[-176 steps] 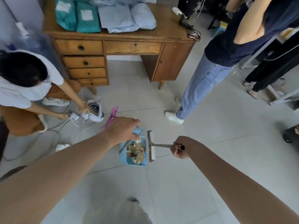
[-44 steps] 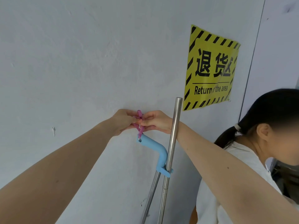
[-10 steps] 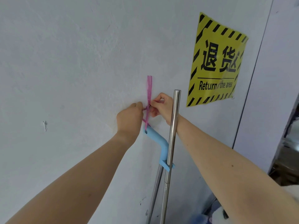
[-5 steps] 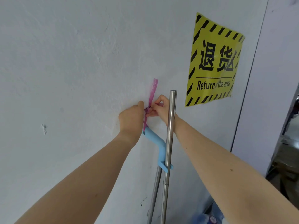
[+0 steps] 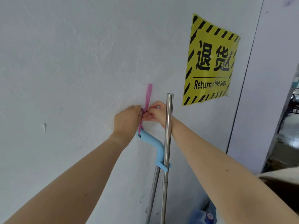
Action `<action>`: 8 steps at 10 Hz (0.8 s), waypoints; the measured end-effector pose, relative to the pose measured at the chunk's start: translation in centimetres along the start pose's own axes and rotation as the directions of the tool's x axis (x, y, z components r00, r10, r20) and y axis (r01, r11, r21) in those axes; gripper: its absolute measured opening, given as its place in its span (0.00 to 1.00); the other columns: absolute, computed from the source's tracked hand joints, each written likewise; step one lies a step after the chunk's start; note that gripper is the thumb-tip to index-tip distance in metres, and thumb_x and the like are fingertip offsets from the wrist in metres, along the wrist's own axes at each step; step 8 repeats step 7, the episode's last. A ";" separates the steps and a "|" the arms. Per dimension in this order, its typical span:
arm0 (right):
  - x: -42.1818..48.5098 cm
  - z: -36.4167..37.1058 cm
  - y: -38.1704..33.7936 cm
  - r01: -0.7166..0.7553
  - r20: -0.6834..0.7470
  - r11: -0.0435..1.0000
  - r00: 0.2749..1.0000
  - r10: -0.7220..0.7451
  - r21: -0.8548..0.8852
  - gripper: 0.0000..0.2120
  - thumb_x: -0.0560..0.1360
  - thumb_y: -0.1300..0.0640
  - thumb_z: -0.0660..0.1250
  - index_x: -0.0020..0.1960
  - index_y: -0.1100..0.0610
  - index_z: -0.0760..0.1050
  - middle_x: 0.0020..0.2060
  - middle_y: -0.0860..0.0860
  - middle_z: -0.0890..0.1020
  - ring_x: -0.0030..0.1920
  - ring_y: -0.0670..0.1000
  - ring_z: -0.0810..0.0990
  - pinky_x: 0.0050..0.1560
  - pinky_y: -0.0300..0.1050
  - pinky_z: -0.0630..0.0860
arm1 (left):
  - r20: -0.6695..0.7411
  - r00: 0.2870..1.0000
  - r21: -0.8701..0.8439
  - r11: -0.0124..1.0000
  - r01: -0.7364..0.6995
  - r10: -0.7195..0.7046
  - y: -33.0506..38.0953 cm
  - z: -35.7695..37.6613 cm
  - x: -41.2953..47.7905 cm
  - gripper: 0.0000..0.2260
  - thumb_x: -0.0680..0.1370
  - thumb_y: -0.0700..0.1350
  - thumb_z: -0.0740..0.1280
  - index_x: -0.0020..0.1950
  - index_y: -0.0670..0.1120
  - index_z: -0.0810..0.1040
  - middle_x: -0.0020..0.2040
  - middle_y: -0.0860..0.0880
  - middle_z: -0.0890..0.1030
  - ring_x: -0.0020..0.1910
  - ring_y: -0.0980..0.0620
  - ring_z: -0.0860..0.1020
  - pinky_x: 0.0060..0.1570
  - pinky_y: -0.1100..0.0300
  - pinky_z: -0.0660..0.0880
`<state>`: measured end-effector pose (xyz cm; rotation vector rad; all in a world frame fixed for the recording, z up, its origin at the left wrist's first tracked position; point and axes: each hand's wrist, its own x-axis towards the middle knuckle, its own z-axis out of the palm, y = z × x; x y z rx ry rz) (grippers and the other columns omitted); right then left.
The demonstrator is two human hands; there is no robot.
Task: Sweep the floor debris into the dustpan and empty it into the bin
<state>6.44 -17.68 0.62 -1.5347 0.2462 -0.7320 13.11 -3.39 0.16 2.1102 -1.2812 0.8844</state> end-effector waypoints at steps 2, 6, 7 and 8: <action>-1.1 0.2 -1.2 -0.078 0.029 0.990 0.996 0.082 -0.114 0.09 0.76 0.67 0.66 0.49 0.57 0.67 0.31 0.58 0.79 0.26 0.53 0.79 0.32 0.45 0.80 | 0.035 0.997 -0.105 0.992 0.068 -0.065 0.1 -0.5 -0.3 0.08 0.80 0.47 0.60 0.49 0.44 0.75 0.45 0.46 0.78 0.40 0.45 0.77 0.37 0.54 0.72; -8.0 -0.8 -4.1 -0.166 -0.280 0.951 0.956 0.090 -0.261 0.14 0.82 0.50 0.54 0.51 0.53 0.77 0.36 0.54 0.78 0.31 0.52 0.77 0.35 0.41 0.77 | 0.171 0.976 -0.413 0.889 0.198 -0.138 0.8 -7.3 -3.4 0.17 0.81 0.51 0.54 0.45 0.43 0.76 0.44 0.44 0.80 0.40 0.44 0.81 0.40 0.50 0.75; -11.1 0.4 -5.3 -0.076 -0.400 0.961 0.916 -0.039 -0.266 0.13 0.82 0.52 0.54 0.50 0.55 0.75 0.38 0.54 0.77 0.33 0.51 0.76 0.40 0.43 0.74 | 0.140 0.979 -0.484 0.852 0.198 -0.148 0.7 -10.4 -5.0 0.18 0.82 0.50 0.53 0.47 0.40 0.77 0.45 0.42 0.81 0.41 0.43 0.81 0.43 0.47 0.75; -11.1 0.4 -5.3 -0.076 -0.400 0.961 0.916 -0.039 -0.266 0.13 0.82 0.52 0.54 0.50 0.55 0.75 0.38 0.54 0.77 0.33 0.51 0.76 0.40 0.43 0.74 | 0.140 0.979 -0.484 0.852 0.198 -0.148 0.7 -10.4 -5.0 0.18 0.82 0.50 0.53 0.47 0.40 0.77 0.45 0.42 0.81 0.41 0.43 0.81 0.43 0.47 0.75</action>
